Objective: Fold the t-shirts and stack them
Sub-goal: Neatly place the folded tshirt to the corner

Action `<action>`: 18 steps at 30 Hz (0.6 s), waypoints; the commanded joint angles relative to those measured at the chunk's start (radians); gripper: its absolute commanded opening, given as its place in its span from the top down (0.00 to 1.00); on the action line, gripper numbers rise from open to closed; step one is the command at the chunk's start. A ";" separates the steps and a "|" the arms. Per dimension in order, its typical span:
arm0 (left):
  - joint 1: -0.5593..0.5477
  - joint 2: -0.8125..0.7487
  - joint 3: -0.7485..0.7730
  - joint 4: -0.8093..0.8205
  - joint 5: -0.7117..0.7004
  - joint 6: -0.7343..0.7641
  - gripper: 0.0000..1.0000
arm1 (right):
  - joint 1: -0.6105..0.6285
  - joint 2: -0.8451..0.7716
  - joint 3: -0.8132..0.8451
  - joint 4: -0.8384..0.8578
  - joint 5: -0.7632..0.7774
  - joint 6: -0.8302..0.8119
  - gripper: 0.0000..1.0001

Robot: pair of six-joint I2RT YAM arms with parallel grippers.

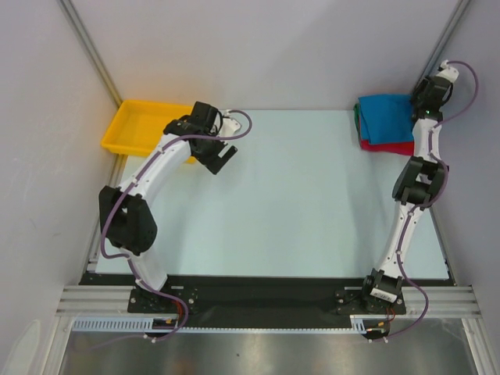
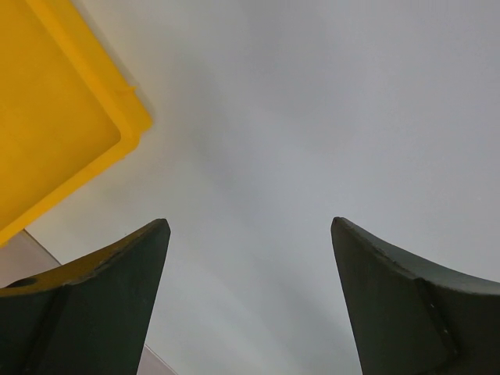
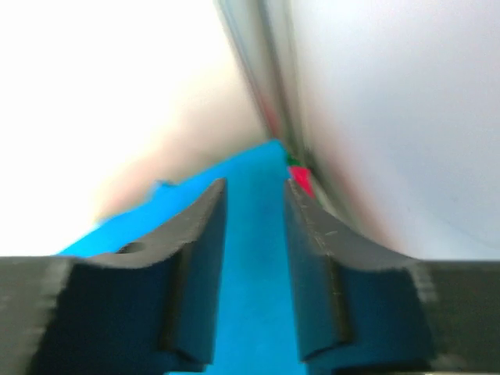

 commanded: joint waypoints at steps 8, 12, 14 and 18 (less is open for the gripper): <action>0.013 -0.122 -0.103 0.027 -0.006 0.023 0.09 | -0.014 -0.195 -0.122 -0.112 -0.120 0.081 0.95; 0.022 -0.124 -0.100 0.027 0.002 0.020 0.09 | -0.037 -0.145 -0.111 -0.115 -0.169 0.186 1.00; 0.024 -0.116 -0.094 0.026 0.005 0.018 0.09 | -0.037 -0.125 -0.111 -0.063 -0.171 0.193 1.00; 0.030 -0.110 -0.088 0.017 0.009 0.021 0.09 | -0.034 -0.054 -0.077 0.058 -0.195 0.222 1.00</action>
